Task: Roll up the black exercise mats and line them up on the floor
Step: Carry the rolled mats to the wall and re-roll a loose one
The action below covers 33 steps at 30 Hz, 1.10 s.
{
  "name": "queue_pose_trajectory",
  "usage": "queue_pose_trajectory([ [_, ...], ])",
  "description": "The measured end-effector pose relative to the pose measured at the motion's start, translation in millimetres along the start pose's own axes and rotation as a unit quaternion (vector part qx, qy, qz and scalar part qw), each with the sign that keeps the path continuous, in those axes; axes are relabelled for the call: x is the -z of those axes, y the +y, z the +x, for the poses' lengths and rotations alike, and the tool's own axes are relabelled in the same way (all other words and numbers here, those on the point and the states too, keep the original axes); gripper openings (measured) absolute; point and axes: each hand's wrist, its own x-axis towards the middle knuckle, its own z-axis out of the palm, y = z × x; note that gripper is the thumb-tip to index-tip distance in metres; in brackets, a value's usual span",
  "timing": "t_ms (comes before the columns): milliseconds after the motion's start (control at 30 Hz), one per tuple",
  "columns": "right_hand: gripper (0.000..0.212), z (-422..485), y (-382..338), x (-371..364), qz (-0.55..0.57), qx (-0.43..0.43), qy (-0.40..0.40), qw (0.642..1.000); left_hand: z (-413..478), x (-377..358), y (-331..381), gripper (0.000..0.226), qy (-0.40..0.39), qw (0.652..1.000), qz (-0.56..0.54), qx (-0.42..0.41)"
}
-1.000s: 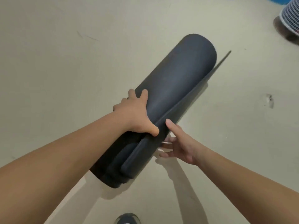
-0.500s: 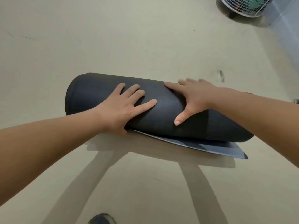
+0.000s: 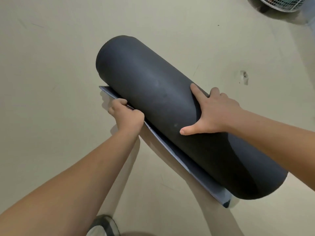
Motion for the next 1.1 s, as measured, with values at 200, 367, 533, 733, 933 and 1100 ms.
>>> queue_pose_trajectory([
  [200, 0.142, 20.1, 52.4, 6.8, 0.191, 0.041, -0.087, 0.977, -36.8, -16.2, -23.2, 0.090, -0.202, 0.895, -0.188, 0.351],
  [367, 0.131, 21.5, 92.6, -14.1, 0.382, 0.057, -0.096, 0.917, -60.1, -39.7, 0.6, 0.089, -0.228, 0.902, -0.188, 0.315],
  [533, 0.132, -15.2, 152.7, -54.8, 0.439, 0.011, -0.102, 0.892, -105.0, -70.0, 4.7, 0.065, -0.314, 0.901, -0.125, 0.273],
  [733, 0.122, -88.2, 281.6, -119.9, 0.565, -0.092, -0.039, 0.819, -186.7, -173.3, 35.5, 0.038, -0.435, 0.880, 0.031, 0.187],
  [933, 0.109, -156.7, 385.3, -182.5, 0.606, -0.158, 0.052, 0.778, -288.2, -288.0, 36.7, 0.030, -0.497, 0.848, 0.128, 0.133],
  [1100, 0.122, -196.1, 457.0, -201.3, 0.562, -0.222, 0.082, 0.792, -349.5, -363.0, 21.7, 0.030, -0.485, 0.860, 0.079, 0.139],
])
